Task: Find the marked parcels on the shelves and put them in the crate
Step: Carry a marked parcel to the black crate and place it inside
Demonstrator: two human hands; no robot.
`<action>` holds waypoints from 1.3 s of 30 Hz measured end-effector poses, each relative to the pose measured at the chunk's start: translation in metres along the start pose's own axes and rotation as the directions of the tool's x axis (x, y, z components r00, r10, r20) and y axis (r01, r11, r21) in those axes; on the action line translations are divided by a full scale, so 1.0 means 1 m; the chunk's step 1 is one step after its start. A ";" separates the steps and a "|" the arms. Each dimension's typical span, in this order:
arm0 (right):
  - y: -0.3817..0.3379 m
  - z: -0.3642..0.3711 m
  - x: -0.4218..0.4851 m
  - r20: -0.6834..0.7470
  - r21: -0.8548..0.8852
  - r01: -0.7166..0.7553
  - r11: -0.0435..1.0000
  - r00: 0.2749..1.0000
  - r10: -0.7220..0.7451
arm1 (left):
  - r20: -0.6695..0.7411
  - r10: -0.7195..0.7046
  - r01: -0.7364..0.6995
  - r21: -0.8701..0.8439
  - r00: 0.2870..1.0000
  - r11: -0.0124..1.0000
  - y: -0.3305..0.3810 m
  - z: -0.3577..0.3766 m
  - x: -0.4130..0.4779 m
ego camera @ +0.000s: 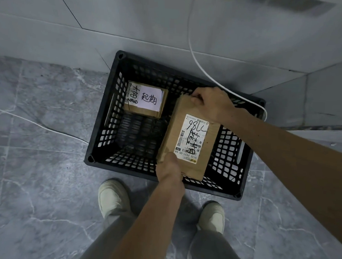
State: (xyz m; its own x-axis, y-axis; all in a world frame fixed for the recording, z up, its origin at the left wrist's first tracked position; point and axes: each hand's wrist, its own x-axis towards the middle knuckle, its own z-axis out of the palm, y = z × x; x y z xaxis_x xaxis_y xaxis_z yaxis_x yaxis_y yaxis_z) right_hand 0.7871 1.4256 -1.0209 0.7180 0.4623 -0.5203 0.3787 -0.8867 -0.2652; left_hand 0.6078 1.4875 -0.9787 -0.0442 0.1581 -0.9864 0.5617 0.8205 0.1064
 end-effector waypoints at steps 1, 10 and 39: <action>0.000 0.003 0.001 0.009 0.007 0.002 1.000 1.000 -0.002 | 0.005 -0.003 0.003 -0.005 1.000 1.000 0.003 0.001 0.000; -0.017 0.035 0.028 0.106 -0.067 0.020 0.998 0.994 -0.013 | -0.044 -0.096 0.095 -0.012 0.994 0.995 0.012 0.011 0.045; -0.061 -0.055 -0.068 0.169 -0.032 0.111 0.993 0.980 -0.104 | -0.067 0.509 -0.478 0.257 0.858 0.840 0.057 -0.024 -0.064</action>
State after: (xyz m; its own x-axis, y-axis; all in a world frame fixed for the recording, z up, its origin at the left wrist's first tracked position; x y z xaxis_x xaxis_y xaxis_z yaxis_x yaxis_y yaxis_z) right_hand 0.7473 1.4483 -0.9251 0.5660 0.5440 -0.6195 0.4743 -0.8295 -0.2950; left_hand 0.6232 1.5375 -0.9062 0.1927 0.5904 -0.7838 0.7050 0.4723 0.5291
